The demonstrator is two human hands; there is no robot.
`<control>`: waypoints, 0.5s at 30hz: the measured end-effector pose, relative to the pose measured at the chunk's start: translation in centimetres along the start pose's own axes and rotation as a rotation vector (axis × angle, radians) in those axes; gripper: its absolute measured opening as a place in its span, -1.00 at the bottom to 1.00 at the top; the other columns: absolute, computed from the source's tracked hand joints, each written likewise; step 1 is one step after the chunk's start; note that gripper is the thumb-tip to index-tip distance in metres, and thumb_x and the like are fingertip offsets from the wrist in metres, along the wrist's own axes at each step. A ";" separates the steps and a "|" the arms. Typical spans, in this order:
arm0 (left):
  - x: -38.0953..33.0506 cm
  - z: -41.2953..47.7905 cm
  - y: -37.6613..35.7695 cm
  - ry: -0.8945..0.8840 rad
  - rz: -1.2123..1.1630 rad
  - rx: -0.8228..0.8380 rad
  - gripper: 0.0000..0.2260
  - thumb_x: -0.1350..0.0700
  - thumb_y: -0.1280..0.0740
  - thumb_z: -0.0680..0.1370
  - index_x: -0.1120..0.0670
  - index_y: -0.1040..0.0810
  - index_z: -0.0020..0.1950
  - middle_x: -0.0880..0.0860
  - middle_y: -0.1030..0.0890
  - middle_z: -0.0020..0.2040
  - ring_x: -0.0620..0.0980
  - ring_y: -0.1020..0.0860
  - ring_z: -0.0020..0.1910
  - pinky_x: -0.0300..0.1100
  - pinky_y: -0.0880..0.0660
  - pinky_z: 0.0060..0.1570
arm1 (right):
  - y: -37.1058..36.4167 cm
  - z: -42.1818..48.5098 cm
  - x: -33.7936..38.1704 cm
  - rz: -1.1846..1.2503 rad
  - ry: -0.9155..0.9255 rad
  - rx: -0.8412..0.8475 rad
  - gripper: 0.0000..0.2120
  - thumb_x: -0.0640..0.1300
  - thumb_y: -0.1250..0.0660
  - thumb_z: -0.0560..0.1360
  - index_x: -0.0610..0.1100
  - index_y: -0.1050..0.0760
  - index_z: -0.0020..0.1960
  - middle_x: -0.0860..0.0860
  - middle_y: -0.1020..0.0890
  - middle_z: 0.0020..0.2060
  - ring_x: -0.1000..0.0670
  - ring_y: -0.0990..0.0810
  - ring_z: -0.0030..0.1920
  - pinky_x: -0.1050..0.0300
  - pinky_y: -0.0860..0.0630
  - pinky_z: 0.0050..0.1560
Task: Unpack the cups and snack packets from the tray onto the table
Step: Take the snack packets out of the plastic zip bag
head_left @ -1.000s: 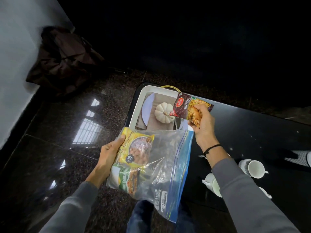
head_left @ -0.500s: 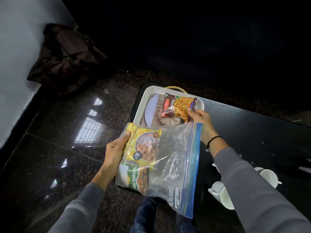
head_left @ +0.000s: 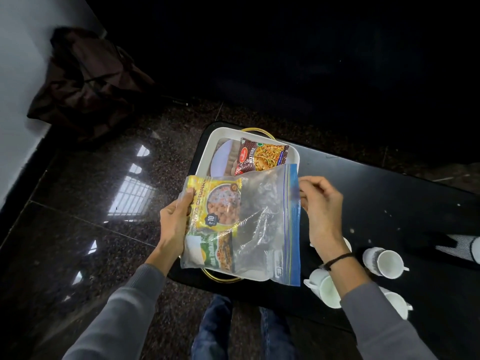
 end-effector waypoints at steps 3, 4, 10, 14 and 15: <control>0.1 0.0 -0.2 -0.007 0.015 -0.002 -0.65 -0.05 -0.44 0.57 0.08 -0.58 -0.36 0.03 -0.63 -0.43 -0.05 -0.60 -0.48 -0.20 -0.58 -0.46 | -1.5 -1.2 -0.6 -0.115 -0.088 0.234 -0.88 -0.26 -0.43 0.53 -0.13 -0.73 -0.01 -0.07 -0.78 -0.07 -0.10 -0.75 0.03 -0.04 -0.65 0.16; 0.1 0.0 -0.4 -0.009 0.025 0.008 -0.66 -0.07 -0.43 0.57 0.09 -0.58 -0.33 0.04 -0.63 -0.41 -0.03 -0.60 -0.46 -0.18 -0.58 -0.42 | -2.0 -1.5 -1.0 -0.158 -0.117 0.316 -0.87 -0.22 -0.46 0.51 -0.16 -0.74 0.03 -0.09 -0.77 -0.01 -0.10 -0.74 0.08 -0.07 -0.61 0.25; 0.4 -0.4 -2.4 -0.024 0.052 0.147 -0.60 -0.12 -0.40 0.59 0.06 -0.62 -0.39 0.03 -0.64 -0.41 0.00 -0.63 -0.44 -0.17 -0.58 -0.40 | -6.9 -2.8 -2.2 -0.232 -0.362 0.644 -0.80 -0.10 -0.35 0.61 -0.21 -0.66 -0.03 -0.06 -0.72 -0.15 0.19 -0.69 -0.21 0.16 -0.60 0.05; 0.0 -0.8 -3.8 -0.055 0.046 0.201 -0.58 -0.16 -0.37 0.59 0.23 -0.58 -0.09 0.22 -0.50 -0.20 0.17 -0.44 -0.25 0.09 -0.43 -0.17 | -9.0 -1.9 -2.9 -0.402 -0.341 0.637 -0.76 -0.14 -0.45 0.56 -0.15 -0.50 -0.24 -0.09 -0.56 -0.30 0.08 -0.58 -0.36 0.36 -0.52 -0.29; -0.2 -0.9 -4.2 -0.069 0.073 0.207 -0.56 -0.17 -0.35 0.60 0.24 -0.59 -0.10 0.20 -0.51 -0.17 0.15 -0.43 -0.23 0.09 -0.40 -0.16 | -9.1 -1.6 -3.0 -0.360 -0.349 0.648 -0.79 -0.19 -0.45 0.56 -0.17 -0.49 -0.21 -0.14 -0.57 -0.23 0.02 -0.60 -0.30 0.31 -0.55 -0.22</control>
Point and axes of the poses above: each hand's wrist, its own z-axis towards the middle knuckle, its own y-axis out of the back of the hand, x = y × z, the point moved 6 cm from there along z, towards the middle knuckle
